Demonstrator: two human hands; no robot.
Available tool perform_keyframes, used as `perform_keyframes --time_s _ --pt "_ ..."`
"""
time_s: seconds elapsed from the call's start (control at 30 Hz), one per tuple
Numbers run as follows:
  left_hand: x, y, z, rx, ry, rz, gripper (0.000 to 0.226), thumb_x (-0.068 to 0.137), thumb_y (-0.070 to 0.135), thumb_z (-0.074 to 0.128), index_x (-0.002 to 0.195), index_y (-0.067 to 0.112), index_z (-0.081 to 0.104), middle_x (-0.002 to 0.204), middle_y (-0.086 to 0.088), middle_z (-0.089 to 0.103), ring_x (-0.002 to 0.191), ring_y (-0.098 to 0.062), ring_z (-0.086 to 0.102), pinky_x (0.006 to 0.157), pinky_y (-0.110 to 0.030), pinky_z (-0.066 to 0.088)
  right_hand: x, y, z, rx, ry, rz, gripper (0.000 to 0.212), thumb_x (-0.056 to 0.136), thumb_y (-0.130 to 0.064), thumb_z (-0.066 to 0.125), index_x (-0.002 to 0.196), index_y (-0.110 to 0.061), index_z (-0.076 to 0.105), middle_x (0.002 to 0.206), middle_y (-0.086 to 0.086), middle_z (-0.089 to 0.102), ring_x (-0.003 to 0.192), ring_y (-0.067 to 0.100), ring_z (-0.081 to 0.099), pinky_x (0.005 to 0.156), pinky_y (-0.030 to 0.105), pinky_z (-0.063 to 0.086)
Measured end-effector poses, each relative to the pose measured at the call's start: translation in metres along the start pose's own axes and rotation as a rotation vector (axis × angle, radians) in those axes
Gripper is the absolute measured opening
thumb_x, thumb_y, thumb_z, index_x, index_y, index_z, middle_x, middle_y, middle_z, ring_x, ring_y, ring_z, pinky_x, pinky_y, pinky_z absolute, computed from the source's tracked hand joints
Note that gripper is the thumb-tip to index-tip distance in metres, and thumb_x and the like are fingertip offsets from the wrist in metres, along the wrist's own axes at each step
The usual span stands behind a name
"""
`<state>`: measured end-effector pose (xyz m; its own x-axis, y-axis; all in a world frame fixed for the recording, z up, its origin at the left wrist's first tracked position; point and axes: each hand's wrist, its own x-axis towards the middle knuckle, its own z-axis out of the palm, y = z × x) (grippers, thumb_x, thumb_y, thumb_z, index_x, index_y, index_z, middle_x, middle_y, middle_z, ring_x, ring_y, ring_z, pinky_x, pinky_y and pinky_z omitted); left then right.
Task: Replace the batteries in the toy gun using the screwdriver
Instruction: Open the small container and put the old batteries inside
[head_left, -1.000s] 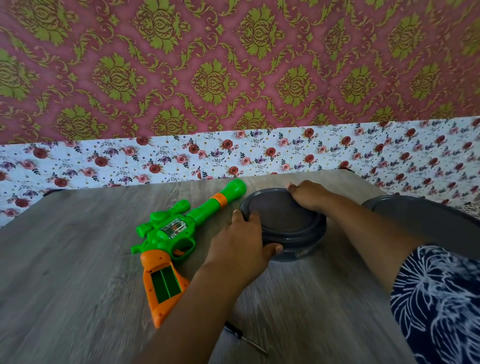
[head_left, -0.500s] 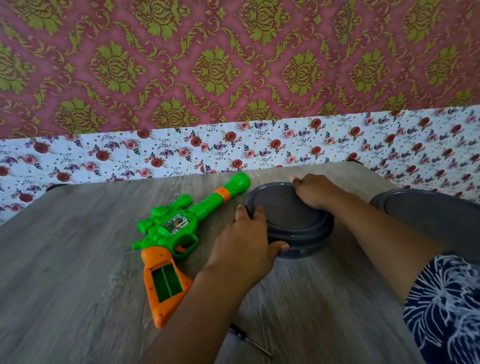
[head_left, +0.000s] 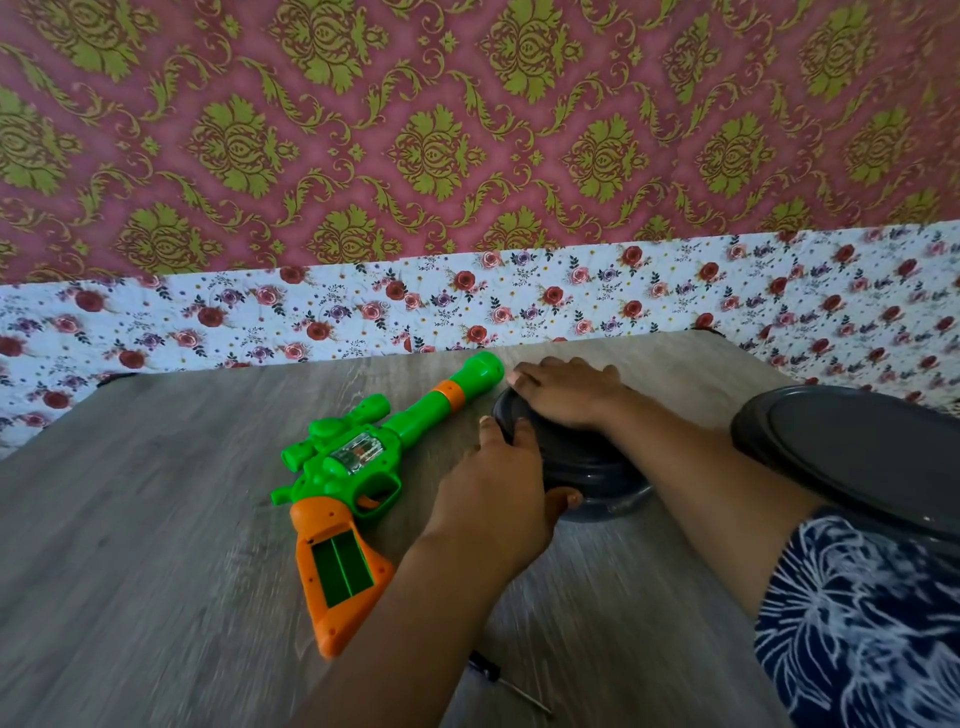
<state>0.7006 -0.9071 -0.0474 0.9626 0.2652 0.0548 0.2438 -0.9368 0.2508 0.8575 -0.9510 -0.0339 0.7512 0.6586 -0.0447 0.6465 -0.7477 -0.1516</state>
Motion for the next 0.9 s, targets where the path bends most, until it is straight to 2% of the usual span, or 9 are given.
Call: perform_keyframes --time_s 0.2,0.57,0.7,0.77,0.9 --pt "0.002 -0.001 0.001 0.025 0.013 0.017 0.084 0.089 0.055 0.048 0.15 0.013 0.008 0.151 -0.019 0.022 0.125 -0.035 0.044 0.097 -0.041 0.043 0.004 0.003 0.001 0.003 -0.014 0.004 0.052 0.096 -0.055 0.014 0.142 -0.035 0.024 0.152 0.004 0.026 0.139 0.031 0.021 0.108 0.056 0.012" --pt "0.002 0.001 0.001 0.026 0.002 0.015 0.084 0.091 0.054 0.047 0.151 0.011 0.006 0.153 -0.022 0.016 0.127 -0.036 0.042 0.099 -0.041 0.042 0.002 0.004 0.0 -0.015 -0.035 -0.004 0.054 0.095 -0.057 0.011 0.145 -0.038 0.018 0.156 0.001 0.018 0.143 0.028 0.013 0.111 0.056 0.007" --pt "0.001 0.002 0.001 0.014 -0.003 0.011 0.085 0.091 0.053 0.047 0.151 0.011 0.005 0.153 -0.022 0.016 0.126 -0.036 0.043 0.099 -0.041 0.042 0.001 0.004 0.002 -0.015 0.031 -0.02 0.051 0.095 -0.056 0.017 0.14 -0.036 0.032 0.148 0.005 0.035 0.135 0.03 0.031 0.108 0.054 0.018" --pt "0.001 0.003 0.0 0.015 -0.013 0.015 0.084 0.091 0.053 0.047 0.151 0.011 0.006 0.152 -0.023 0.017 0.127 -0.037 0.043 0.1 -0.041 0.042 -0.001 0.006 0.001 0.07 0.077 -0.053 0.047 0.095 -0.055 0.025 0.133 -0.033 0.042 0.141 0.005 0.045 0.127 0.028 0.041 0.104 0.049 0.026" --pt "0.004 0.0 0.0 -0.006 -0.015 0.005 0.082 0.09 0.054 0.048 0.149 0.01 0.013 0.149 -0.025 0.022 0.128 -0.039 0.042 0.103 -0.044 0.042 -0.021 0.014 -0.01 0.21 0.19 -0.128 0.044 0.094 -0.048 0.039 0.132 -0.028 0.046 0.142 0.003 0.045 0.13 0.025 0.04 0.105 0.045 0.034"
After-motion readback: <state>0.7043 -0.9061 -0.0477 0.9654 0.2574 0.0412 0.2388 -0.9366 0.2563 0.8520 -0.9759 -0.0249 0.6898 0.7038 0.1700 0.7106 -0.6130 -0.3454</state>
